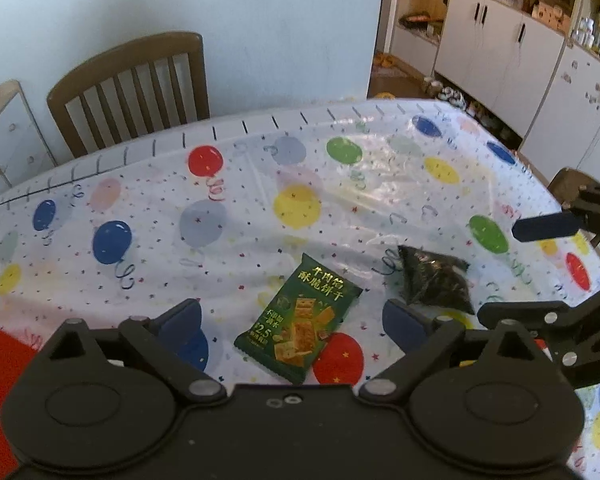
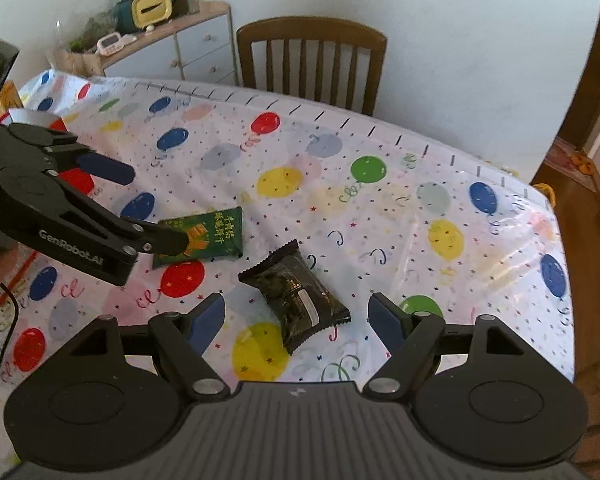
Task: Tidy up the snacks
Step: 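Move both tools back from the box toward the last two snacks, then grasp the green cracker packet with the left gripper while the right grasps the dark pastry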
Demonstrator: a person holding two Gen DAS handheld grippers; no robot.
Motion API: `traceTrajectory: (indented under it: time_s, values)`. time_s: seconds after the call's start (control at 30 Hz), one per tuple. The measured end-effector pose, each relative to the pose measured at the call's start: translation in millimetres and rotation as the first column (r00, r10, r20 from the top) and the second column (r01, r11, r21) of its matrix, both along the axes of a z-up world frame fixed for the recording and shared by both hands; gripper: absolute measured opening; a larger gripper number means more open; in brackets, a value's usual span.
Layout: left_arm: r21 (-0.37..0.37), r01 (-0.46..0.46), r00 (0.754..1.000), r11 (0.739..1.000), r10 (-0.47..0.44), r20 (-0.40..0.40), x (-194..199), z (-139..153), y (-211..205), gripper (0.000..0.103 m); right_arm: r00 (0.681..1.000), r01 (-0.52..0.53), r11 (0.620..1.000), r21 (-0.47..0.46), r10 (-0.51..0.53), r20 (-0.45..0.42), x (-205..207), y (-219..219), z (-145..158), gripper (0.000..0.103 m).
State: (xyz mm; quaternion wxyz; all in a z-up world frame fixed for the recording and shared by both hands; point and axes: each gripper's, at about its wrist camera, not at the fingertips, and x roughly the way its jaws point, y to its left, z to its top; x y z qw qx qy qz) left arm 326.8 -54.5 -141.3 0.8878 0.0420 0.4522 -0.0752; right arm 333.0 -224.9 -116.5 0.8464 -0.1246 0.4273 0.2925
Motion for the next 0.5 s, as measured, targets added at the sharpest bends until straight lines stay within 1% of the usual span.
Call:
traceTrajectory:
  time_s: [0.1, 0.33, 0.4, 0.5]
  values:
    - [0.013, 0.014, 1.0, 1.0, -0.013, -0.018, 8.6, -10.6, -3.0, 0.094, 1.0, -0.021, 1.0, -0.022, 0.021, -0.002, 9.1, 4.9, -9.7, 0.079]
    - [0.019, 0.05, 0.998, 0.999, -0.049, -0.051, 21.2, -28.2, -8.1, 0.092, 0.997, -0.074, 0.996, -0.05, 0.073, -0.021, 27.5, 10.4, -29.5, 0.079]
    - [0.015, 0.051, 0.997, 0.999, -0.05, -0.061, 24.4, -32.4, -8.3, 0.088, 0.995, -0.091, 0.995, -0.048, 0.09, -0.036, 30.7, 11.2, -34.6, 0.078]
    - [0.019, 0.054, 0.996, 0.998, -0.052, -0.073, 28.1, -38.5, -8.2, 0.085, 0.993, -0.117, 0.992, -0.049, 0.115, -0.038, 32.4, 14.8, -39.9, 0.078]
